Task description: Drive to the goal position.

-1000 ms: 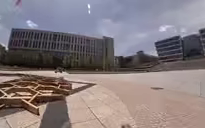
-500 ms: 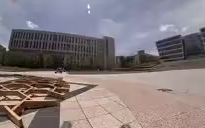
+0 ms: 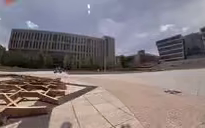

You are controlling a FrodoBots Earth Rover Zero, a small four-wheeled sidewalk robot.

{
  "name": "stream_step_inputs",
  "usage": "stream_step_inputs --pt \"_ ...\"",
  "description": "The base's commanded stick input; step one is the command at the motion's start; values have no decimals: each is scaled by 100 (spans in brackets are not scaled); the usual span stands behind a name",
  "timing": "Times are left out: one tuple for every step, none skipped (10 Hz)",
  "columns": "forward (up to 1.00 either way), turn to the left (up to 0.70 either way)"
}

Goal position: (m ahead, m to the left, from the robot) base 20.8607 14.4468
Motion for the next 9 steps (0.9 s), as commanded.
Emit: stream_step_inputs --pt "70 0" --pt "70 0" --pt "70 0" --pt "70 0" --pt "70 0" --pt "70 0" --pt "70 0" --pt "70 0" --pt "70 0"
